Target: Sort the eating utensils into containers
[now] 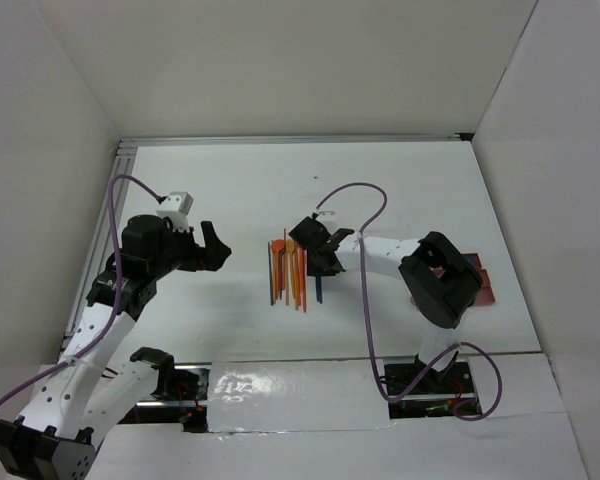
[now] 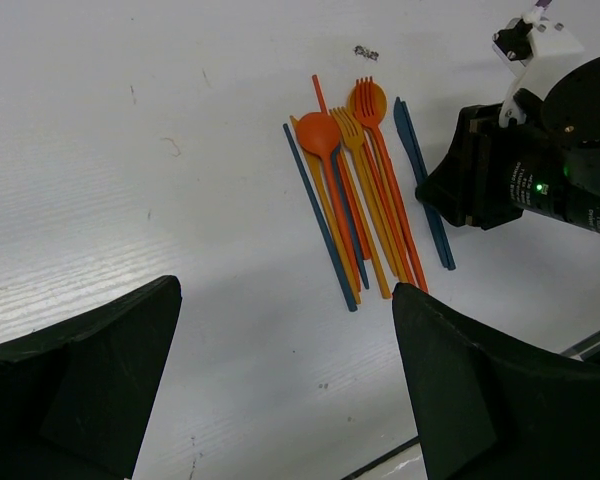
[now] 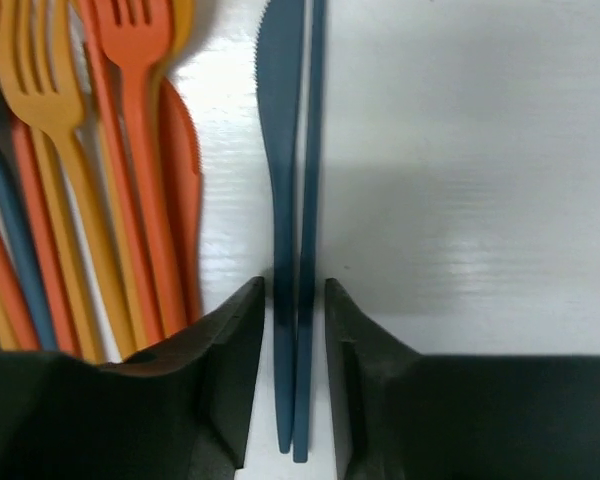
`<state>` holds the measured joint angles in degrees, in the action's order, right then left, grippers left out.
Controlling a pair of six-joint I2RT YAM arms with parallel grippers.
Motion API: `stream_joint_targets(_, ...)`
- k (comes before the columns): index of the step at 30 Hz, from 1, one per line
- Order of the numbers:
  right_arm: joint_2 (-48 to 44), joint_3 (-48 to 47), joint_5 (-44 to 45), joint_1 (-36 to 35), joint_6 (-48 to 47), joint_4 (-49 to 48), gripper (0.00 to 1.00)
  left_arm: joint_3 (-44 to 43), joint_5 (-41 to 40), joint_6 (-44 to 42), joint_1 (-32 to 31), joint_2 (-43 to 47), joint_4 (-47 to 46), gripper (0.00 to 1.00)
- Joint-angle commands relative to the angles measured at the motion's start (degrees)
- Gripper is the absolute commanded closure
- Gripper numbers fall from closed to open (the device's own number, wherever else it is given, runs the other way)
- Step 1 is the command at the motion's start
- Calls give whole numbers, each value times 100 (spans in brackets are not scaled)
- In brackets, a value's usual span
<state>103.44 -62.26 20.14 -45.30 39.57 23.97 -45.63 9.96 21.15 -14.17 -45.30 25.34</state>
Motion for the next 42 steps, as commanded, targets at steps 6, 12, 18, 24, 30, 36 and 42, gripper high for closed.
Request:
stream_joint_targets(6, -781, 276, -212, 91, 33, 223, 51, -87, 244, 3, 2, 91, -109, 0)
stream_joint_targets(12, -1158, 469, -212, 100, 138, 328, 51, -60, 340, 65, 2, 65, -144, 0)
stream_joint_targets(18, -1090, 662, -265, 162, 77, 214, 57, -60, 411, 109, 3, 56, -179, 0)
stream_joint_targets(24, -817, 662, -458, 109, 7, 56, 59, -95, 393, 91, 11, 13, -197, 0)
stream_joint_targets(30, -580, 610, -458, 74, -2, 3, 60, -60, 384, 56, 2, 21, -196, 0)
stream_joint_targets(36, -421, 557, -353, 74, -11, 3, 67, -69, 367, 39, 11, -40, -214, 0)
stream_joint_targets(42, -131, 504, -300, 65, 59, 336, 67, -87, 376, 4, 2, -58, -162, 0)
